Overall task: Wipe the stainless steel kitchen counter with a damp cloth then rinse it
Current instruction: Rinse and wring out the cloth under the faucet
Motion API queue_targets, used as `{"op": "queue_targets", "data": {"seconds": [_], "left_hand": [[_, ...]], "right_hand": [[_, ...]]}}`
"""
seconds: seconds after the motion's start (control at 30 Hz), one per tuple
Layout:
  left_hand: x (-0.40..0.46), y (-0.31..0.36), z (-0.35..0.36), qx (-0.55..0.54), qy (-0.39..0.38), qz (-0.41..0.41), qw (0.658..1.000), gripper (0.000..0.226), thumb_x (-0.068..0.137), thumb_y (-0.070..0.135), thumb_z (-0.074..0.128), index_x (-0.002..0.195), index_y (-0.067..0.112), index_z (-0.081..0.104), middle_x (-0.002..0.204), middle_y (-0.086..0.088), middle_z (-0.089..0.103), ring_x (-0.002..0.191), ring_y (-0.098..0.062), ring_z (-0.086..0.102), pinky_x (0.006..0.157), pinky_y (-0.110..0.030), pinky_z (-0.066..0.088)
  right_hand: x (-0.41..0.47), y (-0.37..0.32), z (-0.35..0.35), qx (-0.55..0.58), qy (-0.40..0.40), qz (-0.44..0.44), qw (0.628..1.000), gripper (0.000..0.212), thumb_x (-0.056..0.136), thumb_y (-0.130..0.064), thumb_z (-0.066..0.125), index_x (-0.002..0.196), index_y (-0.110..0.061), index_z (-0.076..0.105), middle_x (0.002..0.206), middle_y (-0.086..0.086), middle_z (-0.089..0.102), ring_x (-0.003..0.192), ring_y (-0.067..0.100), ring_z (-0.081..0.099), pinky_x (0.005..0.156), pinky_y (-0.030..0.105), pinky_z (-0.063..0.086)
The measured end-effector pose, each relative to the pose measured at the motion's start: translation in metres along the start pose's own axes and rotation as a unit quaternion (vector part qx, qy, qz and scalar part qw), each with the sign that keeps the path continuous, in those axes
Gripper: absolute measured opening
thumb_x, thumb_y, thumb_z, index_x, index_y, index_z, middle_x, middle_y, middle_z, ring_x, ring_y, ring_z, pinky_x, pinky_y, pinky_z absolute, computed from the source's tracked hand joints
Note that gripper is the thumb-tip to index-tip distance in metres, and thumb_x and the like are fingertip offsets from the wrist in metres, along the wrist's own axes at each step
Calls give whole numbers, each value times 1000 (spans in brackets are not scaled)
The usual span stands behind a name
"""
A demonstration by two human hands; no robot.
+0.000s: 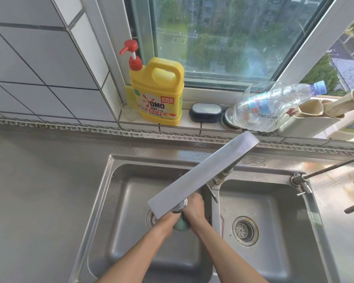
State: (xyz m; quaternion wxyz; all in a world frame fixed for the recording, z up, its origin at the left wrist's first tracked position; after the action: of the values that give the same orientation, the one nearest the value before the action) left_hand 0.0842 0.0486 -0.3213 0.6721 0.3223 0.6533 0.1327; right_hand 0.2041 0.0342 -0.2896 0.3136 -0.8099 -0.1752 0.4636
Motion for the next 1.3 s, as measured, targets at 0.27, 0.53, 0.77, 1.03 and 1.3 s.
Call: {"op": "queue_targets", "data": {"seconds": [0.27,0.53,0.77,1.03,1.3], "left_hand": [[5,-5,5,-30,-35,-51,998,24,105,12,51,81,14,52,78,-7,64,80,-20,54,82,-30,49],[14,-6,-23,12,10,-53,998,15,105,3,51,100,16,54,105,-5,63,103,-23,65,77,-18,56],[-4,3,0,-18,-14,-23,999,6,98,19,66,93,18,63,102,-6,70,97,-20,67,90,-35,60],[-1,7,-5,-74,11,-5,997,12,99,18,61,87,17,59,89,-7,61,85,-22,60,77,-37,56],[3,23,-16,-95,20,20,995,28,94,11,61,71,21,50,67,3,56,69,-14,49,61,-23,49]], "right_hand": [[-12,7,12,21,-24,-11,999,29,97,-16,49,68,-18,55,76,6,65,72,20,54,69,33,47],[-28,16,27,42,-56,-3,998,32,86,-4,44,61,-20,57,60,-2,62,59,17,51,61,29,44],[-7,-1,2,-2,7,-13,1000,25,98,-24,52,79,-11,61,88,11,70,77,23,54,74,38,51],[-14,-10,6,-22,-15,-37,999,21,94,-20,54,74,-15,56,85,9,69,77,19,52,71,36,48],[-25,-15,15,-36,-42,-79,995,25,87,-10,54,64,-19,56,69,-3,65,71,15,54,64,36,52]]}}
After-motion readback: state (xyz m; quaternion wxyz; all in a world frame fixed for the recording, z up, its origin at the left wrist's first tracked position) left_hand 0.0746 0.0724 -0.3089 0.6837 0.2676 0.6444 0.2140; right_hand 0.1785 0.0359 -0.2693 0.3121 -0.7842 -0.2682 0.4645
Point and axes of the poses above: each hand's wrist, its own x-axis towards the middle knuckle, its own z-axis out of the palm, y = z × x, the point moved 10 cm from there along x, towards the middle knuckle
